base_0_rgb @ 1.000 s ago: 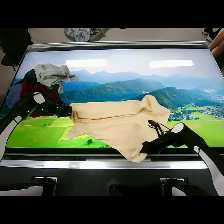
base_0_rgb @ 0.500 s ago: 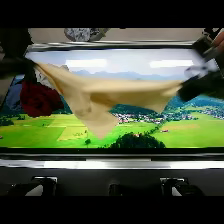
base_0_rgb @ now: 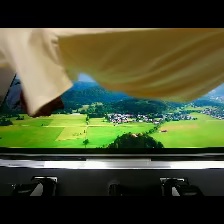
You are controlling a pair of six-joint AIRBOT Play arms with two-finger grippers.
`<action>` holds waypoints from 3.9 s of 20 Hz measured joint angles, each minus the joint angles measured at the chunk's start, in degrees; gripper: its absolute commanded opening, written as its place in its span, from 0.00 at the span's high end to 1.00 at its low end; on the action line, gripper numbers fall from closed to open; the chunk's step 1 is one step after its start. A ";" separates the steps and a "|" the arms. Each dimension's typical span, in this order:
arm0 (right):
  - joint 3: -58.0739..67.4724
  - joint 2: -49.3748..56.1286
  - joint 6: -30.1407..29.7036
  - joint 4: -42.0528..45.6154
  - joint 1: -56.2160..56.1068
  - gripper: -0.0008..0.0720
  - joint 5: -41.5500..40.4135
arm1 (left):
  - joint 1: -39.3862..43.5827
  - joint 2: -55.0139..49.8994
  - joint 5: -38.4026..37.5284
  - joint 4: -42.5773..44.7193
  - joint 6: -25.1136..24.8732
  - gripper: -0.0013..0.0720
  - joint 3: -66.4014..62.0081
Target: Fold the shirts.
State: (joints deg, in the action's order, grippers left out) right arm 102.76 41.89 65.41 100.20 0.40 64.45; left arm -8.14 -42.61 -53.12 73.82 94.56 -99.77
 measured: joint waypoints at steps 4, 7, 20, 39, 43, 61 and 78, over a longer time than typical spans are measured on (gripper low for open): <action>-0.70 8.07 -0.72 0.33 0.02 0.94 10.64 | -0.15 -4.02 -4.83 2.21 0.35 0.94 1.33; -5.92 18.99 -2.03 -2.14 0.02 0.94 14.53 | 0.26 -11.72 -9.11 3.52 -0.61 0.94 7.56; -11.67 53.86 9.46 -17.22 0.35 0.35 -8.59 | 1.18 -47.30 -7.69 -3.08 -4.46 0.21 20.48; -24.55 48.68 -8.31 -28.59 22.23 0.09 28.39 | -7.13 -38.95 -17.16 -15.65 -16.57 0.30 50.97; -30.12 48.68 -9.60 -31.47 22.45 0.09 26.27 | -4.66 -39.47 -9.66 -16.81 -16.61 0.84 52.15; -38.38 48.94 -7.74 -37.09 8.39 0.94 7.82 | -5.81 -36.48 -10.19 -14.95 -18.10 0.94 45.90; 10.67 4.20 -9.29 -9.27 8.04 0.94 3.74 | -5.75 -2.38 -6.32 -15.41 -10.45 0.94 -13.22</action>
State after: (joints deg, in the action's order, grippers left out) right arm 113.43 46.09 56.12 90.94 8.45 68.18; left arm -13.89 -44.99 -59.44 58.41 84.12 -112.99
